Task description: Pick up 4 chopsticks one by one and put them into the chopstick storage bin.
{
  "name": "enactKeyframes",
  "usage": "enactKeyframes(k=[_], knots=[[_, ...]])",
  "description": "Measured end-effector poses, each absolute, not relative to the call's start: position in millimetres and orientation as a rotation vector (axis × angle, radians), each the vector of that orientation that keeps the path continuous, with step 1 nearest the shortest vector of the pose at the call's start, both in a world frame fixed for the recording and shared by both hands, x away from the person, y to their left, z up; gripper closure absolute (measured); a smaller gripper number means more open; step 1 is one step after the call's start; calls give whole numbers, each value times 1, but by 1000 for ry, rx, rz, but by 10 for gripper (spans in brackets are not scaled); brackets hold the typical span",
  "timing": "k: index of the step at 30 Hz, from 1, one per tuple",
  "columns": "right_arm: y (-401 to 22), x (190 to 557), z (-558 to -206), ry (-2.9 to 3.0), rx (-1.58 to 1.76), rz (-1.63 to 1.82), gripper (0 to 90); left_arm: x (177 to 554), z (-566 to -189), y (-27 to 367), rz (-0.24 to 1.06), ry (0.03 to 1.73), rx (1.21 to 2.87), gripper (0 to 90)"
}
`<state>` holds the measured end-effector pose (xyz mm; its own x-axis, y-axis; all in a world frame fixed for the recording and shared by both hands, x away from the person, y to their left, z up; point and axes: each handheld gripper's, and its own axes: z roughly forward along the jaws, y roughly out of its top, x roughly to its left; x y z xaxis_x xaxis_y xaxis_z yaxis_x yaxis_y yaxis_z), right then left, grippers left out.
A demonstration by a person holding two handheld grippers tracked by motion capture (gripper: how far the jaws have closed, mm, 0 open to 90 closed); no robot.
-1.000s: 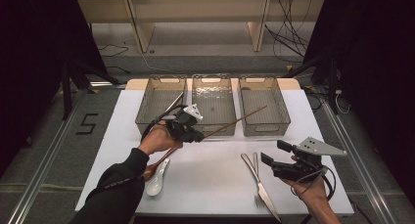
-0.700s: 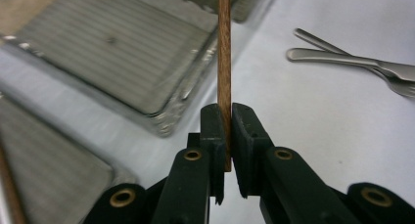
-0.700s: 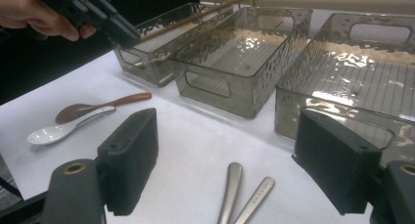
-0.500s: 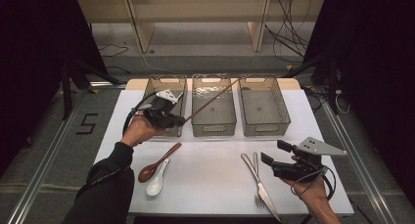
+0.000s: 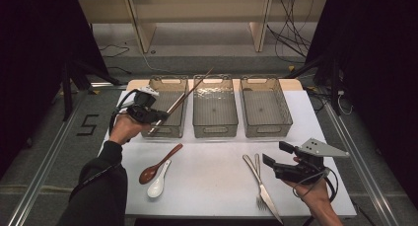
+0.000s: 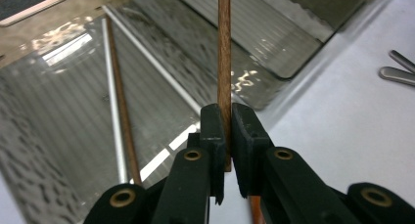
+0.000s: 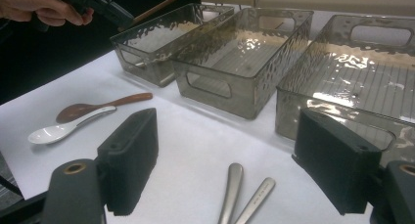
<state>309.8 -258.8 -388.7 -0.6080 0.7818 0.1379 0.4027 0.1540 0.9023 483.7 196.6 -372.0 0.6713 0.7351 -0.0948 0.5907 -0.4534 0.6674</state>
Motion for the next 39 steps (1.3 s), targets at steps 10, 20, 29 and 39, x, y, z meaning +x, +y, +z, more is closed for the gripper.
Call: enactKeyframes(k=[10,20,29,39], knots=[[-259,310,-388,2075,1127,1443,252,492,-380,218,280,1123,2153,837],[-258,309,-388,2079,1129,1441,253,497,-386,233,293,1196,2123,837],[-258,309,-388,2079,1128,1439,253,500,-391,239,318,1238,2117,837],[-258,309,-389,2079,1128,1435,253,502,-394,241,325,1265,2117,836]])
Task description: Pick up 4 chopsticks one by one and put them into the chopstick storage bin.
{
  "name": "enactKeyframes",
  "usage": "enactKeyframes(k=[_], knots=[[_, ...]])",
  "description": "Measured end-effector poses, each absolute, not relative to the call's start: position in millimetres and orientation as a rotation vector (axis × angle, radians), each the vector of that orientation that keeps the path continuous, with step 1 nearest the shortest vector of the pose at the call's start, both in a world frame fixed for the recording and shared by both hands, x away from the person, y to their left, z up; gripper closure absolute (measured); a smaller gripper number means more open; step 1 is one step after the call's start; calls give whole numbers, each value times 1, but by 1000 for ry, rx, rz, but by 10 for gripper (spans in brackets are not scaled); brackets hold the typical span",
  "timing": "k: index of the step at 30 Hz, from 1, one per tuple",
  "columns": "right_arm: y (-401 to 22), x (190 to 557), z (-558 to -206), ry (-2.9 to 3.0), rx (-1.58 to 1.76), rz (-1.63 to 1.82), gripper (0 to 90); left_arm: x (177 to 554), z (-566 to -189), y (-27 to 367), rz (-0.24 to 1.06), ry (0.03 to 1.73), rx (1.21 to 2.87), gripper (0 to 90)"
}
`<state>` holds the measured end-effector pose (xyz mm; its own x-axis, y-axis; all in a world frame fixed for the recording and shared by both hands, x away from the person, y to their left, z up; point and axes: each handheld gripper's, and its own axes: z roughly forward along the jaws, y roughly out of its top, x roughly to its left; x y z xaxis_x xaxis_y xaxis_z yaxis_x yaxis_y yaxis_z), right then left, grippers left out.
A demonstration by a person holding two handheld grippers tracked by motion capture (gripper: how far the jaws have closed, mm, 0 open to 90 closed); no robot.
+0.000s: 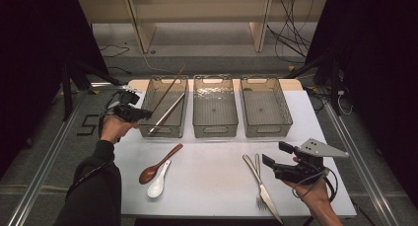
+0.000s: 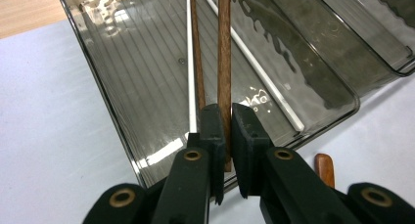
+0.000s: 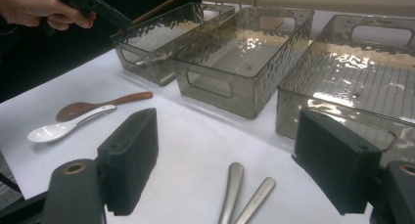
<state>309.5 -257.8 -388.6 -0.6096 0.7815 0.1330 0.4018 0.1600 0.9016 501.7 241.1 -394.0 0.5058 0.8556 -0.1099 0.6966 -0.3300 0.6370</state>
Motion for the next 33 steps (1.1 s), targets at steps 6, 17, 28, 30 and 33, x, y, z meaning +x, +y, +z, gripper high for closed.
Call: enactKeyframes(k=[6,17,28,30,33], knots=[[-258,309,-389,2080,1128,1435,253,503,-399,243,333,1292,2130,836],[-258,310,-389,2080,1127,1437,253,504,-403,244,336,1330,2148,829],[-258,309,-388,2080,1130,1433,253,501,-390,234,320,1356,2110,528],[-258,309,-388,2079,1129,1434,253,500,-387,231,313,1337,2117,498],[-258,309,-388,2078,1129,1434,253,497,-383,227,310,1316,2120,447]])
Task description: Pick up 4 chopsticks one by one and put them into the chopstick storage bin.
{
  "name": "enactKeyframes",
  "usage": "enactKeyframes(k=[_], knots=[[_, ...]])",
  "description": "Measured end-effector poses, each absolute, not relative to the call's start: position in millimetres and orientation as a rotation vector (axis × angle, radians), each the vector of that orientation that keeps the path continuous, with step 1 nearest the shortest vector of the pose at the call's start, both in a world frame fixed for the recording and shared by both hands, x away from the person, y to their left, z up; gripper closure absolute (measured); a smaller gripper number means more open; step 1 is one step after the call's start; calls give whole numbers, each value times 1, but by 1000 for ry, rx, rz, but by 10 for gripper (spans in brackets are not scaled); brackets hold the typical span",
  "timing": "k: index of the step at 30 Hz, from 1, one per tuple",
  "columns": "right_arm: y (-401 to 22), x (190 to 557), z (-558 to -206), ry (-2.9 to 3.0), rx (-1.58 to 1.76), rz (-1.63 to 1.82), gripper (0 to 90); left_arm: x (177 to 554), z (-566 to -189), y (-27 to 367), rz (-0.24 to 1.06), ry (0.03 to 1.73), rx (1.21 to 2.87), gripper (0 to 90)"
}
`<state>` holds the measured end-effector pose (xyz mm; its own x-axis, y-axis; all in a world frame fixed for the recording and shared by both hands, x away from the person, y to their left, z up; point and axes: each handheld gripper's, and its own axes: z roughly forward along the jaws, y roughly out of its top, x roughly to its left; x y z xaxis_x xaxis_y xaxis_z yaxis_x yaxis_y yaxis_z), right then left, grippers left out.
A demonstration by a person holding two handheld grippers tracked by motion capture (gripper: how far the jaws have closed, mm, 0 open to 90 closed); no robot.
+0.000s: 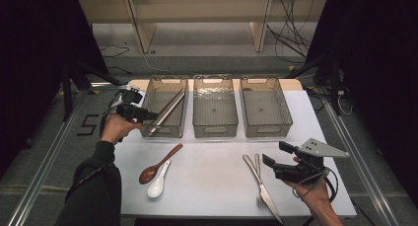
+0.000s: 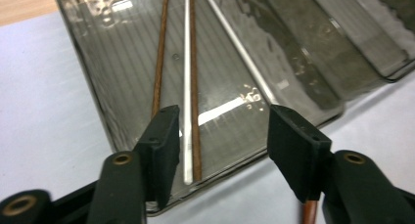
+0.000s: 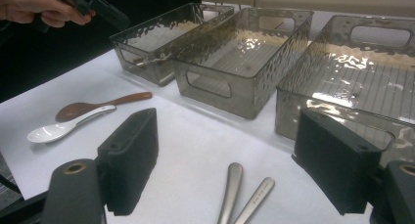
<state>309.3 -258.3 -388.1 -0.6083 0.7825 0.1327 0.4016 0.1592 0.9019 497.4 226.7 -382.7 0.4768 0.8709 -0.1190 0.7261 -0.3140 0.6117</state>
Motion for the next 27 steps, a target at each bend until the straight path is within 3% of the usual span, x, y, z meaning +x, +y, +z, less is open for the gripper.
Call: enactKeyframes(k=[12,27], knots=[[-258,309,-388,2076,1127,1435,253,482,-369,204,280,1249,2170,338],[-258,309,-388,2076,1123,1434,253,461,-372,186,250,1205,2249,285]])
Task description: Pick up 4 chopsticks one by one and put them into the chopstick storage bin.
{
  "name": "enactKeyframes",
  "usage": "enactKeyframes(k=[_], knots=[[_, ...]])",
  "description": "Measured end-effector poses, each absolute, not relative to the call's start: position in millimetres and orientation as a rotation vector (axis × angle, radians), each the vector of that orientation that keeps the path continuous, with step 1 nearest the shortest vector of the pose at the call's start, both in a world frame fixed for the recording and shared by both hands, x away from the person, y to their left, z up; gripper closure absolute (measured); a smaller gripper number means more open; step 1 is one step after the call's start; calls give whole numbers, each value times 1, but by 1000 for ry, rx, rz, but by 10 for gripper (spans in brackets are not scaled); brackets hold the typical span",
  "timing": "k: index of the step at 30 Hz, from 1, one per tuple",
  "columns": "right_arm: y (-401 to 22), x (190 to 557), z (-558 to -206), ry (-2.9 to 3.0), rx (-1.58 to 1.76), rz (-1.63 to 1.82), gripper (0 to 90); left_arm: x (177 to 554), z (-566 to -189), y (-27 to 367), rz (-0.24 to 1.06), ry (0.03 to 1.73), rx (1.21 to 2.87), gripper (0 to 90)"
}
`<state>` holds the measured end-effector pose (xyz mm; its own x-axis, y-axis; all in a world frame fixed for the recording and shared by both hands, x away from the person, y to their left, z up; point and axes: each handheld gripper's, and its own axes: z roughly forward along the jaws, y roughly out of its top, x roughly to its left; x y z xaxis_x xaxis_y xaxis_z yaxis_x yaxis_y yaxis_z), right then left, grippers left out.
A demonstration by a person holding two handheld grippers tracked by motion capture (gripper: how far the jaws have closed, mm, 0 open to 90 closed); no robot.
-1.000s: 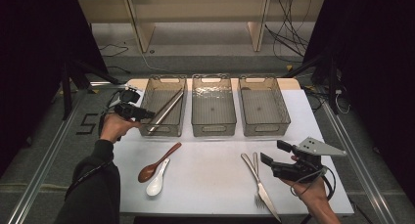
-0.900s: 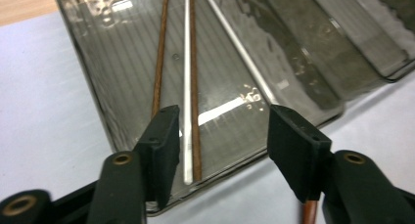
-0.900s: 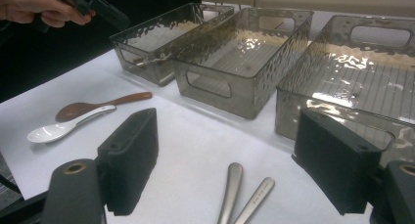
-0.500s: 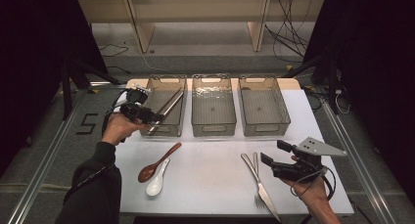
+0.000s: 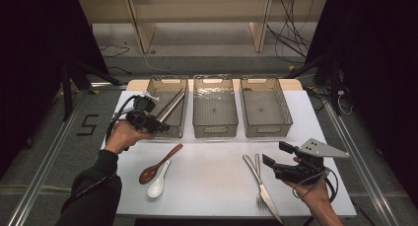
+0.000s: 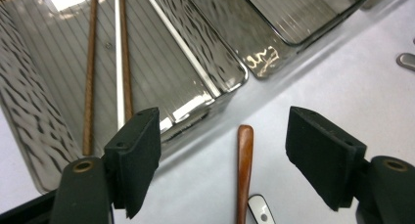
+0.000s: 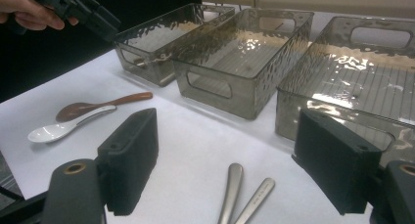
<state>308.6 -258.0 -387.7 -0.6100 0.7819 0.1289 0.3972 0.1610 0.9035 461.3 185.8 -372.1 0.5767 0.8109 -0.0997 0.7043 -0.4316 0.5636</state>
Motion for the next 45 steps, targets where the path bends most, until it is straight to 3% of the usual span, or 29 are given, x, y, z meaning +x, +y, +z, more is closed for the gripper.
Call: enactKeyframes(k=[45], knots=[[-261,312,-390,2075,1137,1434,253,414,-409,159,170,1236,2382,190]])
